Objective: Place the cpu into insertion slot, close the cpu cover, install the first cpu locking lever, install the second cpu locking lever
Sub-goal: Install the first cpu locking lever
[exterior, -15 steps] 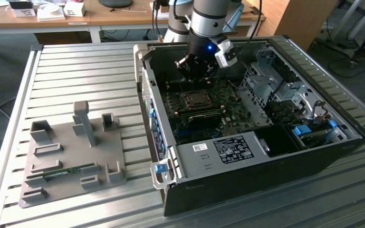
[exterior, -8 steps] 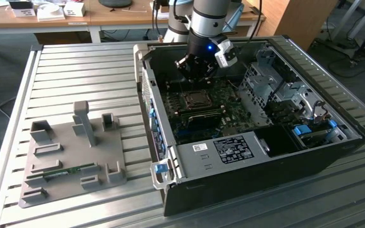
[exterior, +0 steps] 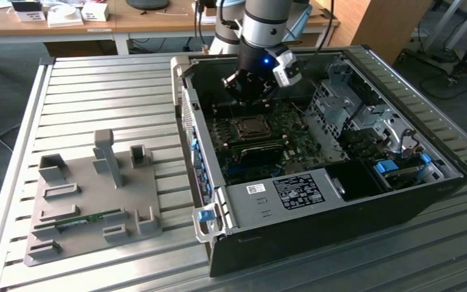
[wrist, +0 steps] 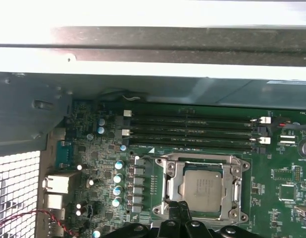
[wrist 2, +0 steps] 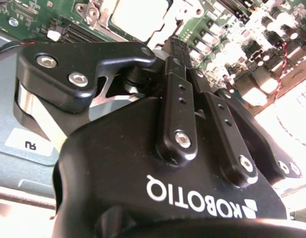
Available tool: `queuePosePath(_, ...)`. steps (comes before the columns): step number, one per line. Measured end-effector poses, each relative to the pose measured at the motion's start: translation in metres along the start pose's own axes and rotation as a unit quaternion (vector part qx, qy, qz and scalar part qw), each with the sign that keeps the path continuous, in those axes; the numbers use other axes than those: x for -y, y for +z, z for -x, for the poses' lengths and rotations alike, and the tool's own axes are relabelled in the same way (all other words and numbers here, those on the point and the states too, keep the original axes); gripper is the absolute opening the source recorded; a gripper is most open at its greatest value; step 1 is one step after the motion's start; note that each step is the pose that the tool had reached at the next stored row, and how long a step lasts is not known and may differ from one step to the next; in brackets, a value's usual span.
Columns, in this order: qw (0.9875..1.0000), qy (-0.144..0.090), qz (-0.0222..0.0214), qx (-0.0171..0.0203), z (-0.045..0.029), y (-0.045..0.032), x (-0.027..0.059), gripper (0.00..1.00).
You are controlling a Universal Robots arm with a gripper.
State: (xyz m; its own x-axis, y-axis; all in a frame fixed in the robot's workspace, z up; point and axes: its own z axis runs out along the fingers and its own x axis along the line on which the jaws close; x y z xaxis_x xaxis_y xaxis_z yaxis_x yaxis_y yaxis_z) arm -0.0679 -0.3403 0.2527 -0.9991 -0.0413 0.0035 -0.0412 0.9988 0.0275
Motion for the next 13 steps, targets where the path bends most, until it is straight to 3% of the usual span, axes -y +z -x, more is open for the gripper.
queuePosePath(4, 1.0000, 0.000, 0.0000, 0.0000, -0.0038, 0.0000, -0.0002, 0.11)
queuePosePath(13, 1.0000, 0.000, 0.0001, 0.0002, -0.0045, -0.0052, -0.0004, 0.11)
